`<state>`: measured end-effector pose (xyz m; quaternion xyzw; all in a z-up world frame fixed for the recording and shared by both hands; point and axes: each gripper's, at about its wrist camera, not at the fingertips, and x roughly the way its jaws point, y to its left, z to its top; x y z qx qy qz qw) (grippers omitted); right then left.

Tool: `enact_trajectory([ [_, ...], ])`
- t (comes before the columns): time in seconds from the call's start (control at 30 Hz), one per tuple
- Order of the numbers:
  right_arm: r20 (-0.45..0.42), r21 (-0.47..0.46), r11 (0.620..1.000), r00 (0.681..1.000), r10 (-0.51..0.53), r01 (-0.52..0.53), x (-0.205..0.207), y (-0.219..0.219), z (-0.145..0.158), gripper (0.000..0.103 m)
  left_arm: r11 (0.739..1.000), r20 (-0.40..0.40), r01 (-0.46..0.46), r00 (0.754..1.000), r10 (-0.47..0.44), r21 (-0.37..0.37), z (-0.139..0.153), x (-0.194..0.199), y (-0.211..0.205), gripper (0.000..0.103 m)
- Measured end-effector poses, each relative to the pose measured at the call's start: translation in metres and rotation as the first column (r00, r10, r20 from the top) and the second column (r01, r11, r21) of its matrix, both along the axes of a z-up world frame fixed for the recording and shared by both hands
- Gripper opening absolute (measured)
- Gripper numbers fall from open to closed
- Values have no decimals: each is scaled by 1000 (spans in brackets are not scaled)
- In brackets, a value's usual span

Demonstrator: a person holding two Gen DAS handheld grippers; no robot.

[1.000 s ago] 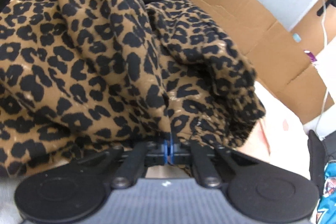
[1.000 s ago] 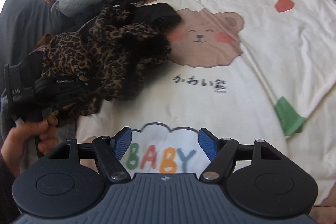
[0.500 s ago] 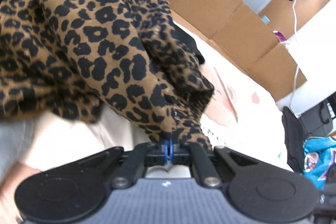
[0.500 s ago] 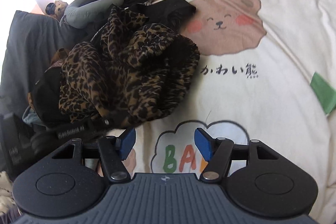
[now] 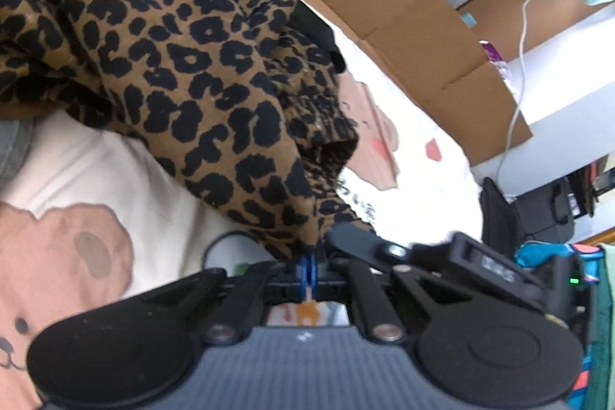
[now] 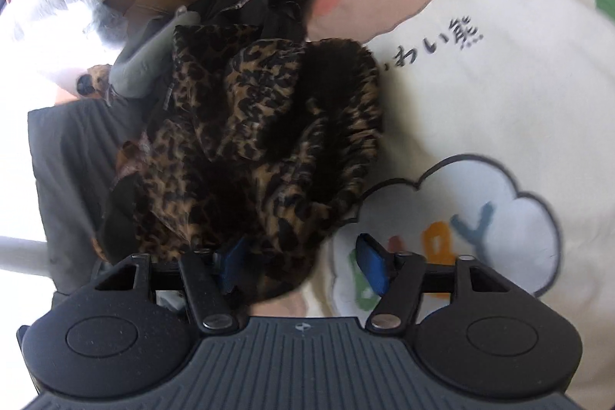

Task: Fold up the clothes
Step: 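Grasp the leopard-print trousers with the left gripper and lift them, then grasp the trousers waistband with the right gripper while the left gripper holds another edge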

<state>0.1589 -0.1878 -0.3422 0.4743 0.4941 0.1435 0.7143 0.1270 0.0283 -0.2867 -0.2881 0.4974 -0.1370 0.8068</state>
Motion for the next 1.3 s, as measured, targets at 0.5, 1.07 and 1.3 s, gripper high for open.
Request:
enact_trajectory([
  [0.5, -32, -224, 973, 998, 50, -56, 7, -25, 12, 9, 984, 18, 73, 997, -77, 164, 19, 2, -3, 19],
  [1.07, -143, -539, 808, 971, 192, -239, 12, -125, 50, 9, 947, 141, 94, 980, -143, 306, 44, 23, -12, 51],
  [1.3, -192, -633, 731, 966, 173, -257, 16, -163, 55, 8, 925, 150, 66, 980, -130, 373, 39, 37, -4, 69],
])
